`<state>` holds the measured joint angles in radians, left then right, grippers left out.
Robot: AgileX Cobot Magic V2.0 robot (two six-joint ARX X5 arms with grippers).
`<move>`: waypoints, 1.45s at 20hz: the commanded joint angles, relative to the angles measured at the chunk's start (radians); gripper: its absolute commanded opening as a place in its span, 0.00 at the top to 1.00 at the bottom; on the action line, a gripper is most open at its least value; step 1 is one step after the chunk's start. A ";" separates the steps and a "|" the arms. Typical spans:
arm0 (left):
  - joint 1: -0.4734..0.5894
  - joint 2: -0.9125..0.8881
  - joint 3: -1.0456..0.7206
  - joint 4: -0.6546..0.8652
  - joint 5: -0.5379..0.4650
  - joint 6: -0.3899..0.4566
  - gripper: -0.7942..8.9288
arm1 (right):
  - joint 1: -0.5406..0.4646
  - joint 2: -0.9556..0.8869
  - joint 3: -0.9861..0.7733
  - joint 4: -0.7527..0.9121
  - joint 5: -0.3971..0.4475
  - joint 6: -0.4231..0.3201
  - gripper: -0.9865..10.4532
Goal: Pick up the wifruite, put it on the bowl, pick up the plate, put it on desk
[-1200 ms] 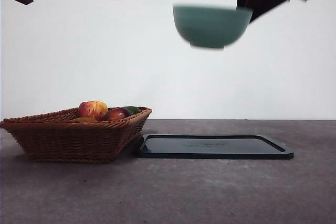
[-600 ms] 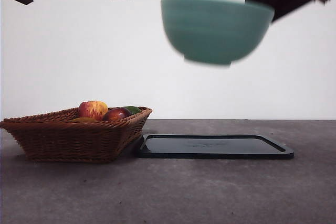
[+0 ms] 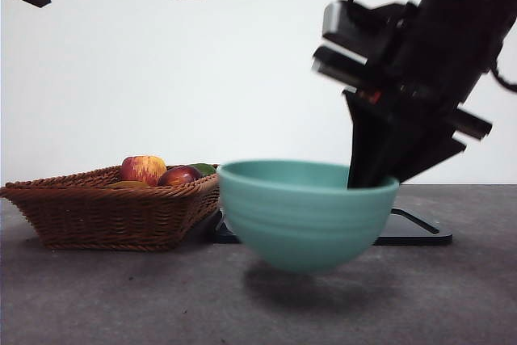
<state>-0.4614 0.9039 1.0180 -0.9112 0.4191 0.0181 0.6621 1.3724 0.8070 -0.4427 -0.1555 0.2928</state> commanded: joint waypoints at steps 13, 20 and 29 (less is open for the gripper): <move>-0.005 0.007 0.010 0.006 0.005 0.019 0.54 | 0.010 0.079 0.005 0.012 0.026 0.013 0.84; -0.005 0.007 0.010 0.006 0.005 0.019 0.54 | 0.010 0.078 0.005 0.012 0.026 0.023 0.61; -0.005 0.007 0.010 0.010 0.005 0.019 0.54 | 0.010 -0.021 0.006 -0.010 0.030 0.060 0.51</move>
<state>-0.4614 0.9039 1.0180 -0.9142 0.4191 0.0181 0.6621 1.3422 0.8066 -0.4587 -0.1299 0.3332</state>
